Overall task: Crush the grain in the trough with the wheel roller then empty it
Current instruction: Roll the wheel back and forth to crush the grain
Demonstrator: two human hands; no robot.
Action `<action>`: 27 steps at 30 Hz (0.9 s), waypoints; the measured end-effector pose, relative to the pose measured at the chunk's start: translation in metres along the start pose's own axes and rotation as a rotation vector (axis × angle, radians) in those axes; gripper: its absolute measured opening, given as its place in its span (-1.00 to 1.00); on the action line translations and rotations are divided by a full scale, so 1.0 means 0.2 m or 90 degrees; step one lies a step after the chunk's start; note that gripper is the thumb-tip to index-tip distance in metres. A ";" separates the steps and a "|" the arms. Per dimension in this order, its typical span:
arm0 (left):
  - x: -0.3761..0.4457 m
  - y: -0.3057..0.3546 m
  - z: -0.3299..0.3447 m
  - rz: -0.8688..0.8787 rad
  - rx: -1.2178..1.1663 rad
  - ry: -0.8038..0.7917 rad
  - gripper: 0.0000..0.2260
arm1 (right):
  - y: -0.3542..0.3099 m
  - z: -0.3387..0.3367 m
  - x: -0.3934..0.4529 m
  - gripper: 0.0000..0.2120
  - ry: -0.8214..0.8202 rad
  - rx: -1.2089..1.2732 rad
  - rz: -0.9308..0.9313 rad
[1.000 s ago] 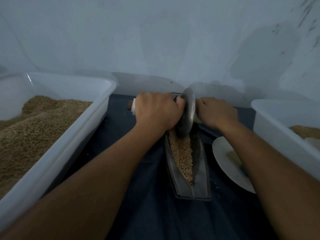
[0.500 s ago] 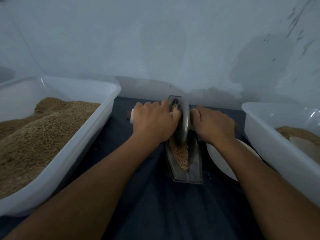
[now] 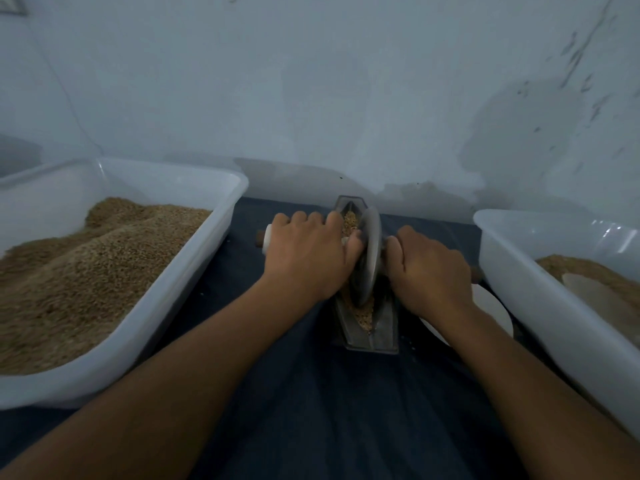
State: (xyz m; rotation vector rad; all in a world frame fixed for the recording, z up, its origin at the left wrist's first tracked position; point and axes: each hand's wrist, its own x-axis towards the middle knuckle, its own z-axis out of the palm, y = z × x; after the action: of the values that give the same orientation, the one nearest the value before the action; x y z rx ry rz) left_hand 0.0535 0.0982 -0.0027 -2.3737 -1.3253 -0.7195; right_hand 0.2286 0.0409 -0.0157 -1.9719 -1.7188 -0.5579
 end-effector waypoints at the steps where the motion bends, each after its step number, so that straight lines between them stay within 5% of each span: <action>1: -0.01 0.00 -0.01 0.004 0.008 0.003 -0.51 | 0.00 0.00 -0.01 -0.67 -0.001 0.004 0.005; 10: 0.01 0.00 0.01 -0.004 -0.003 0.007 -0.63 | 0.00 0.01 0.02 -0.65 -0.013 0.007 0.010; 27: 0.19 -0.05 0.15 -0.064 -0.037 -0.023 -0.52 | 0.04 0.12 0.27 -0.62 -0.085 -0.033 0.053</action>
State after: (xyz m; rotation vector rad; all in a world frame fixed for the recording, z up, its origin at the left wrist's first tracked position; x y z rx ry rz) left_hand 0.0703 0.1448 -0.0061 -2.3894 -1.4670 -0.7563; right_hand 0.2450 0.0978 -0.0038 -2.1497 -1.7063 -0.4564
